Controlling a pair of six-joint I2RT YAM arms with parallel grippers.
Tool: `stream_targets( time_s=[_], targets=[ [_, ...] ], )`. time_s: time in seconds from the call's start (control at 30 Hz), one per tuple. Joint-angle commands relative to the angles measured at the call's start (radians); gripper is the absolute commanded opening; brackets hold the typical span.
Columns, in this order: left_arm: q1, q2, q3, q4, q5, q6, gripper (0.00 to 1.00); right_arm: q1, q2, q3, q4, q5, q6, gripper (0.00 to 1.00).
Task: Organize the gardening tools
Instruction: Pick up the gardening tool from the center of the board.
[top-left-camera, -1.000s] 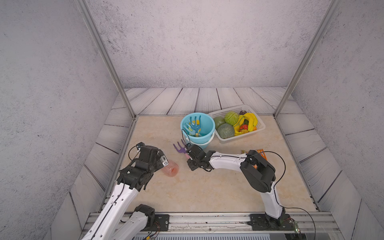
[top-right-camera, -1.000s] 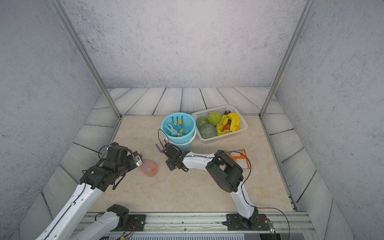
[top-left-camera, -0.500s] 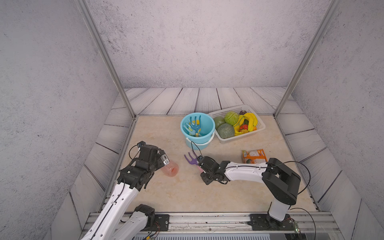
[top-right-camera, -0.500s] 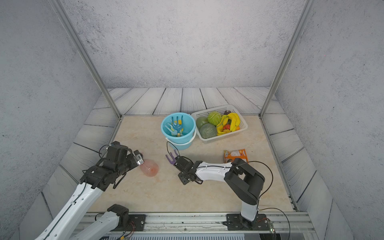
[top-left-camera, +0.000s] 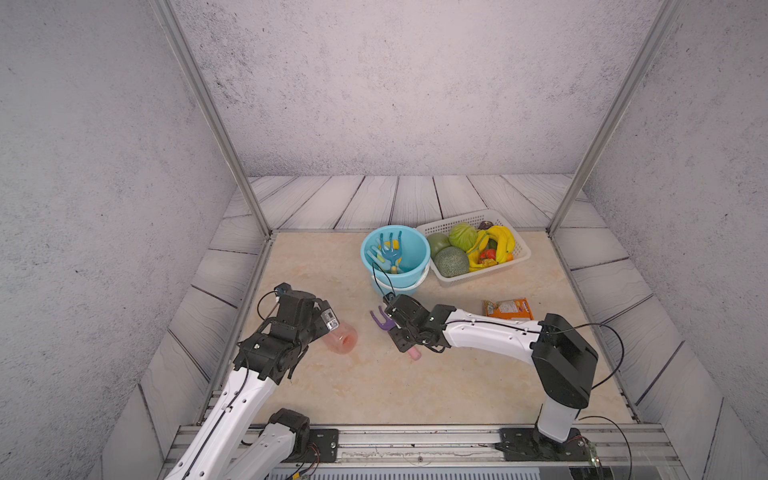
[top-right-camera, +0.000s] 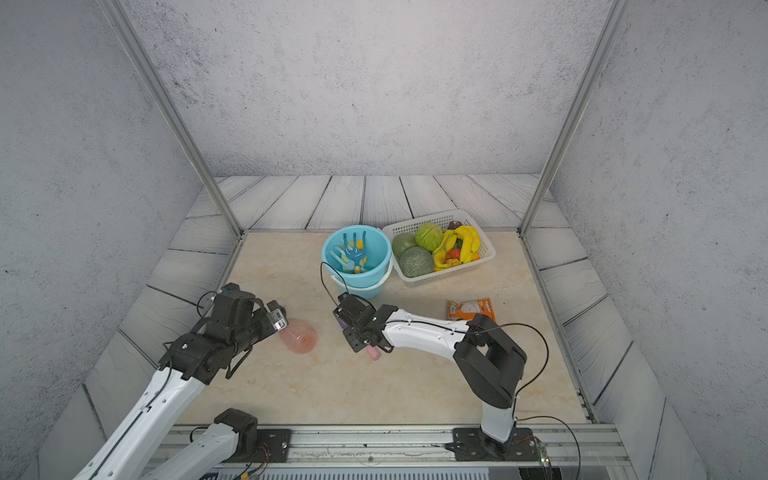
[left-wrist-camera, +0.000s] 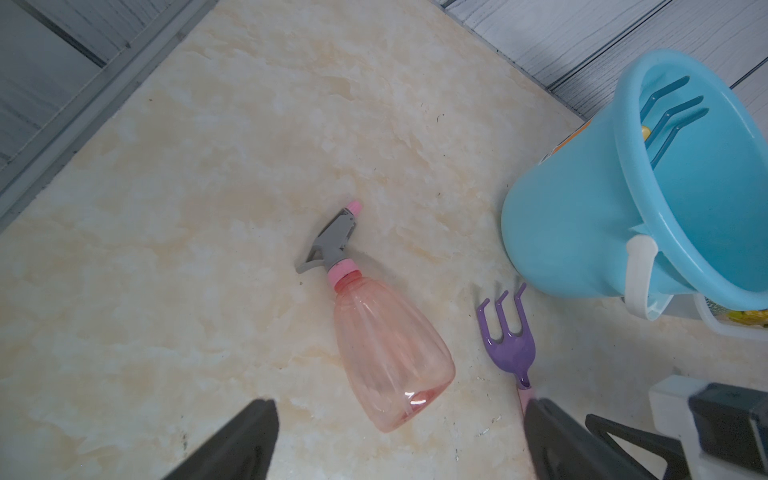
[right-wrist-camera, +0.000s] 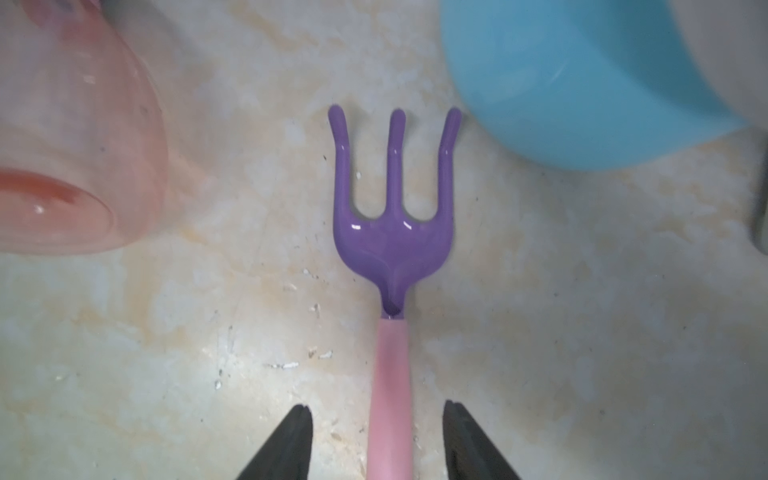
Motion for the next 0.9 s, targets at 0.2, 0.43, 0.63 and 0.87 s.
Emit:
stream_targets(
  time_s=[0.2,0.43,0.63,0.87],
  targets=[
    [0.014,-0.012,-0.001,-0.02,-0.01,0.009,0.99,-0.027,0.144,0.086,-0.072,-0.015,-0.003,0.55],
    [0.016,-0.011,-0.004,-0.019,-0.009,0.006,0.99,-0.033,0.196,0.104,-0.071,-0.028,-0.01,0.51],
    [0.017,-0.009,-0.006,-0.016,-0.008,0.003,0.99,-0.036,0.221,0.108,-0.061,-0.037,-0.011,0.47],
    [0.019,-0.008,-0.006,-0.014,-0.008,0.001,0.99,-0.036,0.247,0.123,-0.056,-0.057,-0.011,0.43]
  ],
)
